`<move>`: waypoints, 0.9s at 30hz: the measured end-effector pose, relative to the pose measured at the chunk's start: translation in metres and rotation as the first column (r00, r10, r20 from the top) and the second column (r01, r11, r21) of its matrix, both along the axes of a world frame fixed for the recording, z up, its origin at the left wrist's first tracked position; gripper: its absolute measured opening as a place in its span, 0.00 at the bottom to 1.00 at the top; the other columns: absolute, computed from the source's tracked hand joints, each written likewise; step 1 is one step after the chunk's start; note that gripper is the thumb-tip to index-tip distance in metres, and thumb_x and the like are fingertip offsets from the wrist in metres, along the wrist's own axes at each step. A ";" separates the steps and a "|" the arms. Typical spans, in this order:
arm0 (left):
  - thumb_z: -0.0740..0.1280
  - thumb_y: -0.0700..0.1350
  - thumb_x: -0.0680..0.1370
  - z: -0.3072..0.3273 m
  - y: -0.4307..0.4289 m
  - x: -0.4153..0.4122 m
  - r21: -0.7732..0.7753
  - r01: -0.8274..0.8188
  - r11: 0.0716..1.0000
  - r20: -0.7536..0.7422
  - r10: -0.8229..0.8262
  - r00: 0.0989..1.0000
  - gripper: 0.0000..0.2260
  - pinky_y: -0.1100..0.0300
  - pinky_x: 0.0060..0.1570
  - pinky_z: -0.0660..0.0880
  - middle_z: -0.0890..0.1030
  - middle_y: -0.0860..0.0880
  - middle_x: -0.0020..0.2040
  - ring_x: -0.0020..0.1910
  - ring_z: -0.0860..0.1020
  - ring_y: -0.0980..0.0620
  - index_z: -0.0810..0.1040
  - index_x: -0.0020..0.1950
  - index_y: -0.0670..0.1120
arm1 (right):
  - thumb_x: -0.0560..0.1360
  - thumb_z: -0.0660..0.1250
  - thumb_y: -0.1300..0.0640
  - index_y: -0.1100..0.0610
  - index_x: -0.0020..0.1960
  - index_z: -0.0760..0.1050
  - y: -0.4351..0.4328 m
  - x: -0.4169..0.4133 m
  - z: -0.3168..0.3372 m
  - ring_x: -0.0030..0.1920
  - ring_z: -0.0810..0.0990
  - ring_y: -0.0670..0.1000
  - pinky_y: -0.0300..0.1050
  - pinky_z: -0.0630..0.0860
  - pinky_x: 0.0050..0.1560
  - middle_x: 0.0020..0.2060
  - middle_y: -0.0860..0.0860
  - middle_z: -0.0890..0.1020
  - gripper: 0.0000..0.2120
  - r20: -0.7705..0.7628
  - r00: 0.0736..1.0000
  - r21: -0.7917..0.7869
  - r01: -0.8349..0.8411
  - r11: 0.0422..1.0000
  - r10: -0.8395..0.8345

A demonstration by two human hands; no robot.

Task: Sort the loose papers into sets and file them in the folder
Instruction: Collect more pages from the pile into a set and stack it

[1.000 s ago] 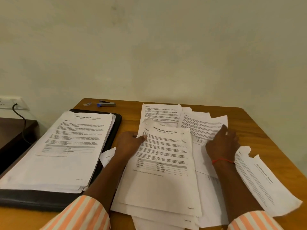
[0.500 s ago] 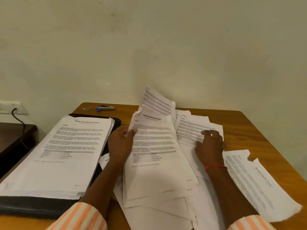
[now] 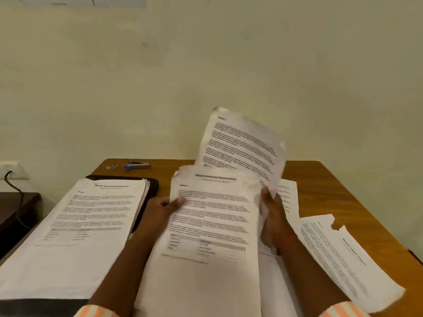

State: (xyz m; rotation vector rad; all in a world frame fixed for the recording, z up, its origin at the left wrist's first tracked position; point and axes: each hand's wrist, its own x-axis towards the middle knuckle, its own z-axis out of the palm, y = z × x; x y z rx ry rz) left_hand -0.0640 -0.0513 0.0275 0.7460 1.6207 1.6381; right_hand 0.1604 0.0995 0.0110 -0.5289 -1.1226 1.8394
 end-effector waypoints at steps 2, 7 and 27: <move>0.70 0.39 0.79 -0.005 0.002 0.004 -0.019 0.047 0.999 -0.001 -0.047 0.999 0.06 0.59 0.36 0.82 0.87 0.41 0.44 0.40 0.86 0.45 0.84 0.49 0.38 | 0.78 0.70 0.59 0.55 0.65 0.74 0.005 0.006 0.004 0.57 0.84 0.60 0.60 0.81 0.54 0.56 0.55 0.85 0.16 0.163 0.978 0.113 0.116 0.987 -0.133; 0.71 0.41 0.78 -0.011 0.002 0.004 -0.035 0.016 0.999 -0.085 -0.019 0.996 0.05 0.60 0.34 0.82 0.87 0.44 0.43 0.40 0.87 0.44 0.84 0.50 0.40 | 0.80 0.66 0.61 0.53 0.64 0.78 0.029 0.018 -0.006 0.58 0.82 0.49 0.49 0.80 0.57 0.57 0.46 0.83 0.13 0.312 0.830 0.293 0.378 0.878 -0.462; 0.70 0.41 0.79 -0.015 0.006 0.000 0.030 0.018 0.999 0.024 -0.019 1.000 0.07 0.56 0.36 0.83 0.87 0.39 0.46 0.41 0.86 0.42 0.83 0.51 0.37 | 0.78 0.71 0.56 0.52 0.60 0.81 0.039 0.023 -0.012 0.50 0.86 0.46 0.47 0.83 0.49 0.51 0.44 0.86 0.10 0.338 0.849 0.291 0.317 0.903 -0.407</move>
